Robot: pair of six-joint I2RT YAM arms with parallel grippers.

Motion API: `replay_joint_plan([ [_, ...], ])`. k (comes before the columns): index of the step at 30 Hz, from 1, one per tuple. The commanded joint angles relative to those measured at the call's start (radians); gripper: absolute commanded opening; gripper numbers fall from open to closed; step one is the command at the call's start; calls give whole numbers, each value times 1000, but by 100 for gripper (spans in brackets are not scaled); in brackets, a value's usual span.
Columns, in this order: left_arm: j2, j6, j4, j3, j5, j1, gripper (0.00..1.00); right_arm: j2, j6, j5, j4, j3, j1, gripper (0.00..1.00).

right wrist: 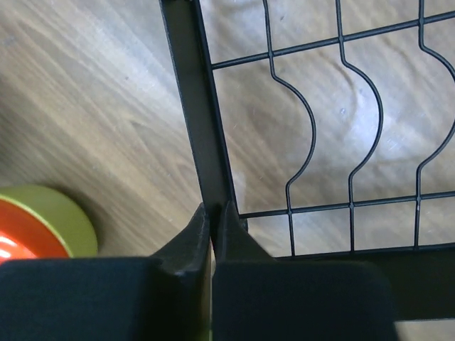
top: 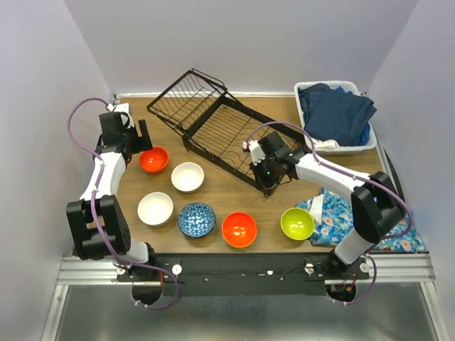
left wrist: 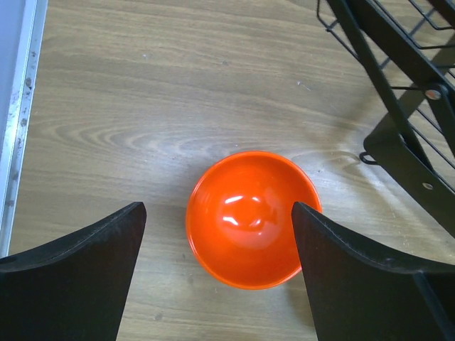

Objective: Load the bowls into the dish rack

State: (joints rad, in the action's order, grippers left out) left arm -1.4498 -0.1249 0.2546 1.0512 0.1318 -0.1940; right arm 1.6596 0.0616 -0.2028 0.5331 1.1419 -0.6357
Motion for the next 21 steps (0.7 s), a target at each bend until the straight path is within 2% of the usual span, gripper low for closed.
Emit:
replay_joint_plan([
  [1, -7, -16, -23, 15, 8, 8, 92, -66, -149, 39, 76, -36, 22, 22],
  [2, -7, -18, -20, 15, 8, 11, 92, -63, -110, 31, 73, -25, 22, 32],
  [3, -7, -19, -18, 15, 5, 13, 92, -60, -85, 20, 76, 19, 24, 48],
  [7, -6, -21, -8, 13, 0, 30, 92, -38, 21, -23, 116, 158, 24, 63],
  [12, 11, -21, 0, 0, 26, 56, 92, -37, 47, -15, 119, 231, 34, 64],
  [14, 9, -18, 5, 4, 22, 67, 92, -17, 59, 3, 108, 280, 77, 64],
  [17, -12, -15, 17, 35, 16, 74, 92, 86, 98, 22, 119, 361, 172, 63],
  [21, -49, 8, 60, 81, 5, 74, 92, 241, 201, 65, 163, 582, 258, 63],
])
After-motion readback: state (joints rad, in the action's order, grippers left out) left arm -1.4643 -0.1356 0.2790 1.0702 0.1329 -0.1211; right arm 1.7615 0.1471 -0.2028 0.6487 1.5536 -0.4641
